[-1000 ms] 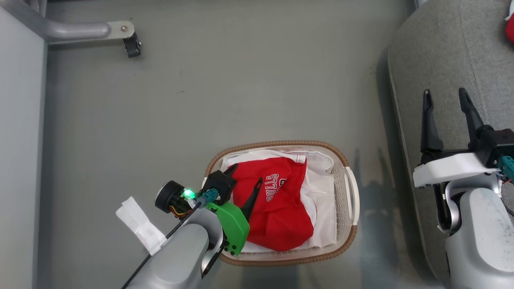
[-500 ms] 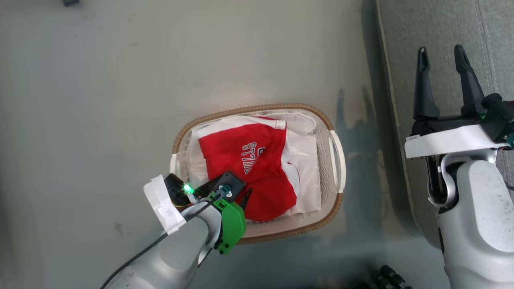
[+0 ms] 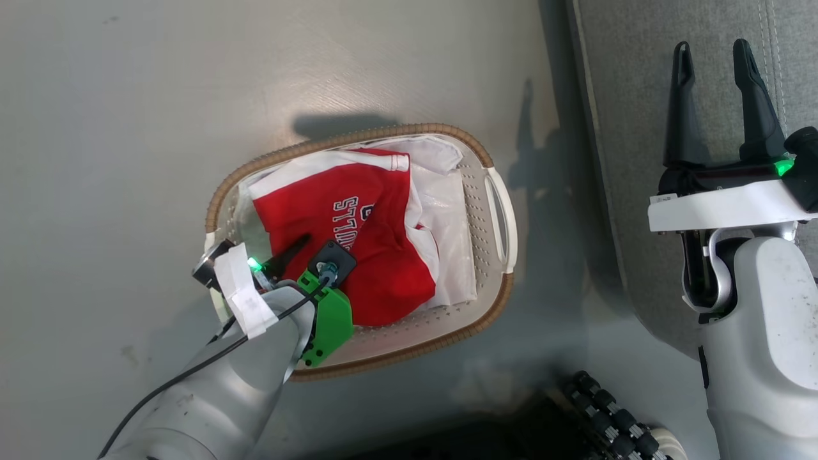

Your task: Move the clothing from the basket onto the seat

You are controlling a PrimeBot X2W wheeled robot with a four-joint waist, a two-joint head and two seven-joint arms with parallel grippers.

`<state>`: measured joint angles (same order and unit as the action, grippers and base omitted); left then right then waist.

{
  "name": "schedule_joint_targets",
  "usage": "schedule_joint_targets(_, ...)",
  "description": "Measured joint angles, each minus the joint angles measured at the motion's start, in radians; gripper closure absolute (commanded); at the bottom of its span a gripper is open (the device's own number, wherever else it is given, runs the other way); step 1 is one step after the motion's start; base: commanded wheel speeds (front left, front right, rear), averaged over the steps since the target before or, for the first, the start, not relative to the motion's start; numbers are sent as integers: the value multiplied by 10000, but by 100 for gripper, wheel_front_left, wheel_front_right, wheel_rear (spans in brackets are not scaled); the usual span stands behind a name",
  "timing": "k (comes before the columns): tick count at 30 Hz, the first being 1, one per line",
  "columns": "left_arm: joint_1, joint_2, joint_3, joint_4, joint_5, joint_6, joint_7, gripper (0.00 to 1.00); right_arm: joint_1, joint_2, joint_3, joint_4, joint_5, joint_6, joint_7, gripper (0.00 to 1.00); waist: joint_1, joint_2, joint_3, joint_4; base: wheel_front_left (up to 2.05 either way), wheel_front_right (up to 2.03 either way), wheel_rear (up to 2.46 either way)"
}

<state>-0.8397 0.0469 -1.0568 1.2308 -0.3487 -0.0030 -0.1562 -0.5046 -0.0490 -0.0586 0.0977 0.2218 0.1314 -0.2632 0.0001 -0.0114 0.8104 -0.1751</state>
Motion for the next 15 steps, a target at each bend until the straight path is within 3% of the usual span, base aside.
schedule_joint_targets(5, -272, 2, -77, 244, 92, 221, -92, 0, -110, 0, 2, 8, 84, 0, 0, 0, 0, 0, 327, -190, 0, 0, 0)
schedule_joint_targets(6, -287, 4, -69, 282, 81, 247, -84, 19, -135, 0, 2, 13, 90, 0, 0, 0, 0, 0, 371, -213, 0, 0, 0)
schedule_joint_targets(7, -292, 4, -67, 311, 59, 251, -79, 49, -152, 2, 2, 23, 96, 0, 0, 0, 0, 0, 404, -228, 0, 0, 0)
schedule_joint_targets(8, -299, 4, -67, 322, 54, 251, -79, 72, -157, 0, 2, 36, 98, 0, 0, 0, 0, 0, 420, -233, 0, 0, 0)
schedule_joint_targets(9, -309, 2, -79, 326, 15, 251, -79, 92, -158, 2, 2, 56, 111, 0, 0, 0, 0, 0, 420, -227, 0, 0, 0)
schedule_joint_targets(10, -313, 6, -111, 336, -8, 247, -84, 100, -162, 2, 6, 69, 117, 0, 0, 0, 0, 0, 407, -215, 0, 0, 0)
schedule_joint_targets(15, -316, 8, -244, 280, -13, 194, -314, 100, -175, 2, 25, 153, 117, 0, 0, 0, -1, 0, 230, -143, 0, 0, 0)
